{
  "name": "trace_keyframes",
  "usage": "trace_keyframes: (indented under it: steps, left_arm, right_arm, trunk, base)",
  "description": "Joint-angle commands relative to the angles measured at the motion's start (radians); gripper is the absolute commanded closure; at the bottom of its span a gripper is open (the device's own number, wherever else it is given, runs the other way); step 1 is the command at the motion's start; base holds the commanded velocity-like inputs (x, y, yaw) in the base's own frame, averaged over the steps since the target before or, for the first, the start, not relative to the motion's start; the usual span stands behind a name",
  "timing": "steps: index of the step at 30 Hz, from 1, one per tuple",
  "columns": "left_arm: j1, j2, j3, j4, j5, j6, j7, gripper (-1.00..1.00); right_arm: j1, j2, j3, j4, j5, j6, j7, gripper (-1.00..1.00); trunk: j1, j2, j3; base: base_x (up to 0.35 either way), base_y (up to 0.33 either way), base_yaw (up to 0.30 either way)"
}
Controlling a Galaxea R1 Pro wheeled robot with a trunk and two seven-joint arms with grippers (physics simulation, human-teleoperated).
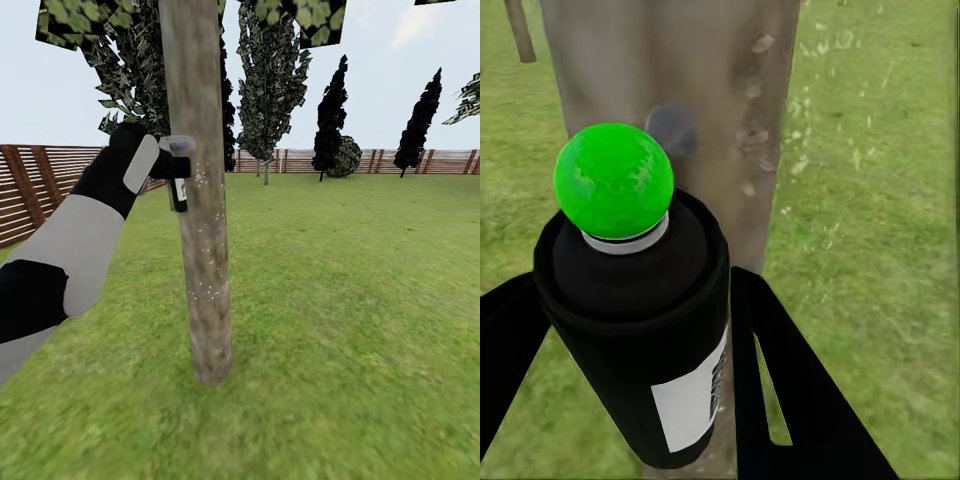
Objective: In the garden, pick up the pesticide atomizer on the floor and spray pesticide onto both trees until each tree trunk is fully covered.
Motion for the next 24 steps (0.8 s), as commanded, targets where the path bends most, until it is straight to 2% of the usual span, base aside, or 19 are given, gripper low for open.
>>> trace_keyframes:
  steps: [1, 10, 22, 24]
  left_arm:
    - [-0.011, 0.000, 0.000, 0.001, 0.000, 0.001, 0.000, 1.00]
    - [-0.021, 0.000, -0.001, 0.083, 0.000, -0.002, 0.003, 1.00]
    - [-0.050, 0.003, 0.003, 0.093, 0.001, -0.001, 0.002, 1.00]
    - [-0.050, 0.004, 0.003, 0.139, 0.002, -0.003, 0.003, 1.00]
  right_arm:
    - [0.000, 0.000, 0.000, 0.000, 0.000, 0.000, 0.000, -1.00]
    - [0.002, 0.000, 0.001, 0.000, 0.000, 0.000, 0.000, -1.00]
    - [0.007, 0.001, 0.001, 0.000, 0.000, 0.002, 0.001, -1.00]
    - [0.013, 0.002, 0.001, 0.000, 0.000, 0.002, 0.000, -1.00]
  trunk:
    - [0.000, 0.000, 0.000]
    - [0.000, 0.000, 0.000]
    - [0.000, 0.000, 0.000]
    - [0.000, 0.000, 0.000]
  base:
    - [0.000, 0.000, 0.000]
    - [0.000, 0.000, 0.000]
    - [0.000, 0.000, 0.000]
    - [0.000, 0.000, 0.000]
